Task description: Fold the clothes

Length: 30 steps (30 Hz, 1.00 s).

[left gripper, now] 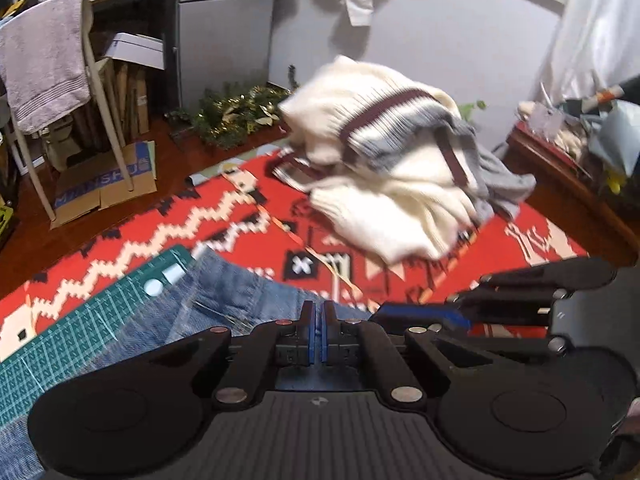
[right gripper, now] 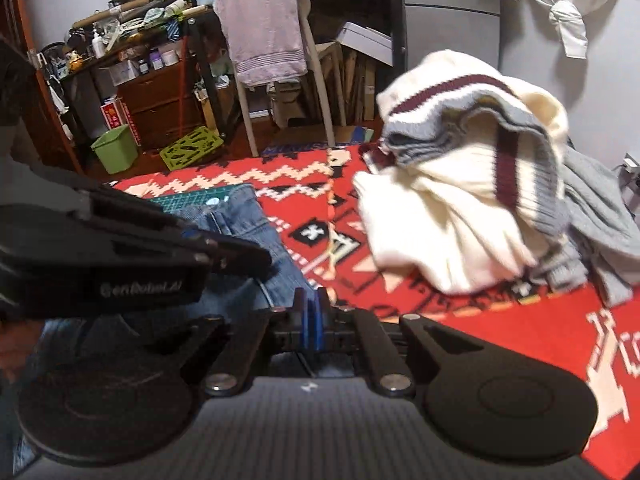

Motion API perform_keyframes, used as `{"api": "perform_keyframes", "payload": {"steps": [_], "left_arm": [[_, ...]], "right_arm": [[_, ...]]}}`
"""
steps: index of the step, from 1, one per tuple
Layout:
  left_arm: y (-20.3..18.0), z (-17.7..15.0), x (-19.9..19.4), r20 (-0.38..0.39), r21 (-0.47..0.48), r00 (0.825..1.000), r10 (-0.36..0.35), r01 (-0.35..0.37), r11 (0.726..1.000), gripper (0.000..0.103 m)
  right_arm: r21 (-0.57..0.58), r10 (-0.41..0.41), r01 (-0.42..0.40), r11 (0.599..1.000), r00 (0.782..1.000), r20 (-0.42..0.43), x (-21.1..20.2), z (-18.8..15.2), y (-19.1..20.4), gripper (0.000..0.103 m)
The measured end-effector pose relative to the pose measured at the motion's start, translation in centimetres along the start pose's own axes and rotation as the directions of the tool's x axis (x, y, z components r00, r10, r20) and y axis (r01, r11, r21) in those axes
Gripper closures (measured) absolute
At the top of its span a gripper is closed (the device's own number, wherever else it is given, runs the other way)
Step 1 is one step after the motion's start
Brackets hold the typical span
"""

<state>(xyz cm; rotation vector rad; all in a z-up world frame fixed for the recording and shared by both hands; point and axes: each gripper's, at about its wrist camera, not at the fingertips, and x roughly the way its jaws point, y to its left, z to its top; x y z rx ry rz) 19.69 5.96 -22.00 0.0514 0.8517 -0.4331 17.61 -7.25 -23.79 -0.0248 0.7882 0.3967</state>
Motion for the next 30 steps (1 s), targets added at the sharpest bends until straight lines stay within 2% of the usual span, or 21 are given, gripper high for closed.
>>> {"api": "perform_keyframes", "payload": {"steps": [6, 12, 17, 25, 30], "left_arm": [[-2.4, -0.5, 0.4, -0.011, 0.029, 1.000, -0.028, 0.029, 0.999, 0.100], [-5.0, -1.1, -0.1, -0.015, 0.031, 0.997, -0.075, 0.075, 0.997, 0.100], [-7.8, -2.2, -0.9, -0.037, 0.071, 0.992, -0.120, 0.122, 0.990, 0.100], [-10.9, -3.7, -1.1, -0.044, 0.047, 0.989, -0.141, 0.143, 0.989, 0.100], [-12.0, -4.1, -2.3, -0.033, 0.025, 0.983, -0.179, 0.180, 0.983, 0.100]], "right_arm": [[-0.031, -0.042, 0.042, 0.999, 0.999, -0.015, -3.7, -2.9, -1.4, 0.099], [-0.006, -0.068, 0.067, 0.998, 0.998, -0.017, -8.0, -6.2, -3.2, 0.099], [0.041, -0.070, 0.071, 0.997, 0.997, -0.017, -10.9, -8.5, -4.8, 0.099], [0.088, -0.085, 0.084, 0.993, 0.996, 0.010, -13.6, -9.7, -5.3, 0.100], [0.099, -0.085, 0.084, 0.992, 0.996, 0.005, -14.6, -10.3, -5.2, 0.098]]}}
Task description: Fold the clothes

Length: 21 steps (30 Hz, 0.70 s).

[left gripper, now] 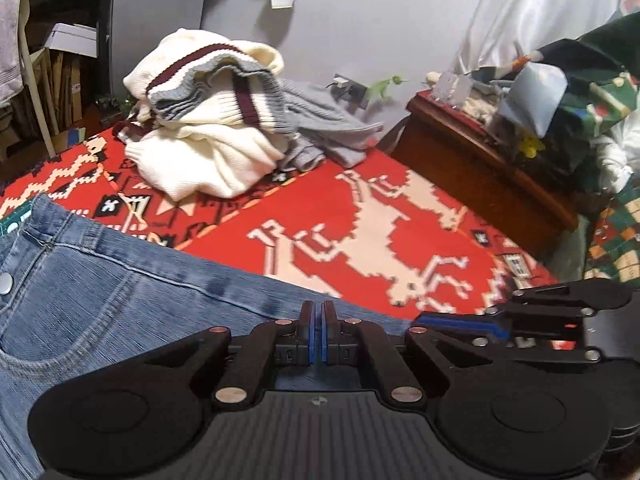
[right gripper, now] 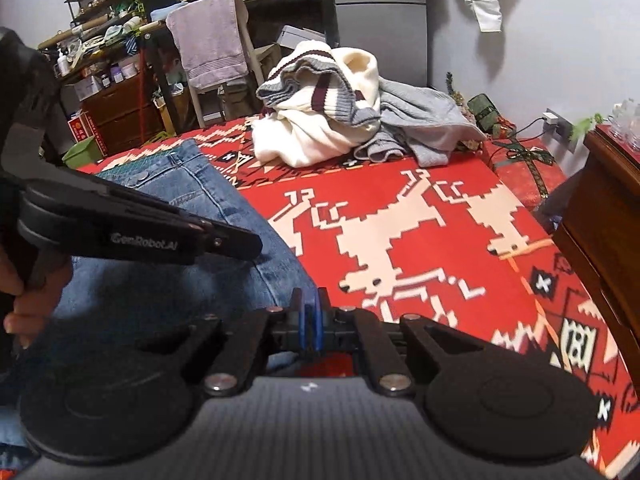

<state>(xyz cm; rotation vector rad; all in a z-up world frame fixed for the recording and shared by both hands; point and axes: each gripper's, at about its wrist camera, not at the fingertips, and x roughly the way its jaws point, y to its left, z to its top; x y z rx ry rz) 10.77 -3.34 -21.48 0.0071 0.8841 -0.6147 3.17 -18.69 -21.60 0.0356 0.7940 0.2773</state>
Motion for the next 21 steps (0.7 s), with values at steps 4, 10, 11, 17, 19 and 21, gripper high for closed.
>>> {"api": "perform_keyframes", "payload": {"steps": [4, 10, 11, 17, 19, 21], "left_arm": [[-0.6, -1.0, 0.1, -0.021, -0.004, 1.000, -0.003, 0.003, 1.000, 0.100], [-2.0, -2.4, 0.2, -0.031, -0.004, 0.999, -0.026, 0.026, 1.000, 0.100], [-2.2, -2.5, 0.1, -0.029, -0.004, 0.999, -0.025, 0.025, 1.000, 0.100], [-1.8, -2.4, -1.3, 0.005, -0.012, 1.000, -0.001, 0.001, 1.000, 0.100], [-1.0, -2.0, -2.0, 0.018, -0.020, 1.000, 0.026, -0.025, 0.999, 0.100], [0.2, -1.6, -2.7, 0.029, -0.034, 0.998, 0.056, -0.055, 0.998, 0.100]], "right_arm": [[-0.008, 0.006, -0.006, 1.000, 1.000, -0.011, -0.2, -0.4, 0.1, 0.097], [0.011, 0.015, -0.015, 1.000, 1.000, -0.019, -1.1, -1.3, -0.5, 0.097], [0.010, 0.014, -0.014, 1.000, 1.000, -0.023, -1.2, -1.4, -0.6, 0.097], [0.026, 0.027, -0.026, 0.999, 1.000, -0.016, -2.0, -0.9, -0.5, 0.097], [0.022, 0.036, -0.036, 0.999, 0.999, 0.000, -2.0, 0.0, -0.2, 0.097], [0.011, 0.051, -0.051, 0.999, 0.999, 0.010, -1.4, 1.1, 0.3, 0.097]]}}
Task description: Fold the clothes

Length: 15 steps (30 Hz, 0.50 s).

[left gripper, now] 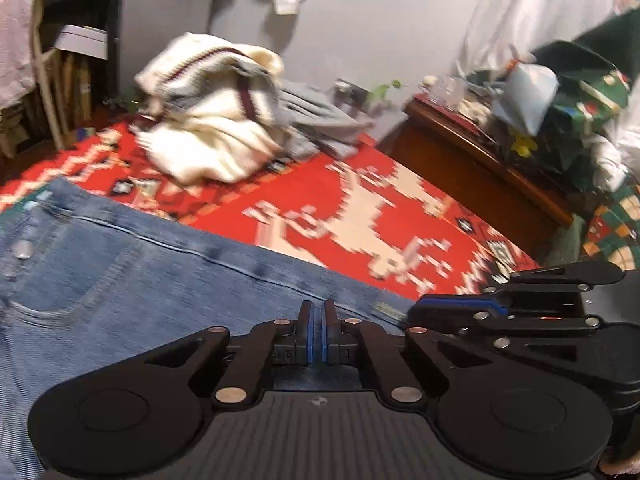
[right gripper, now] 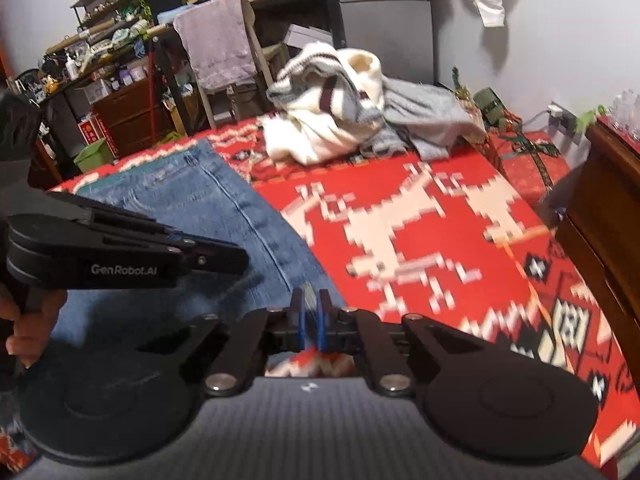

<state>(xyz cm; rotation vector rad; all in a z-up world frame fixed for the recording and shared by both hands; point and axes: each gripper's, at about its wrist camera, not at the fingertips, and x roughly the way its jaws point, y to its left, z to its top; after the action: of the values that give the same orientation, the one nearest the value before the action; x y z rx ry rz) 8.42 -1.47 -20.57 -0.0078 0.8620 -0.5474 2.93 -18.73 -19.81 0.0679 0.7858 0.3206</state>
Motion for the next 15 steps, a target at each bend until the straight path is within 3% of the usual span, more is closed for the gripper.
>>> {"api": "perform_keyframes", "payload": {"steps": [6, 10, 15], "left_arm": [[6.0, 1.6, -1.3, 0.028, -0.067, 0.992, 0.123, -0.121, 0.990, 0.100], [10.6, 2.2, -1.3, 0.028, -0.152, 0.979, 0.202, -0.196, 0.969, 0.100], [14.7, 2.1, -0.9, 0.019, -0.215, 0.962, 0.274, -0.264, 0.940, 0.100]], "right_arm": [[-0.091, 0.081, -0.079, 0.993, 0.996, 0.019, 3.8, 4.7, 2.6, 0.097], [-0.113, 0.161, -0.158, 0.981, 0.987, 0.018, 7.6, 8.0, 5.1, 0.097], [-0.141, 0.199, -0.198, 0.970, 0.980, -0.009, 13.8, 11.3, 8.0, 0.097]]}}
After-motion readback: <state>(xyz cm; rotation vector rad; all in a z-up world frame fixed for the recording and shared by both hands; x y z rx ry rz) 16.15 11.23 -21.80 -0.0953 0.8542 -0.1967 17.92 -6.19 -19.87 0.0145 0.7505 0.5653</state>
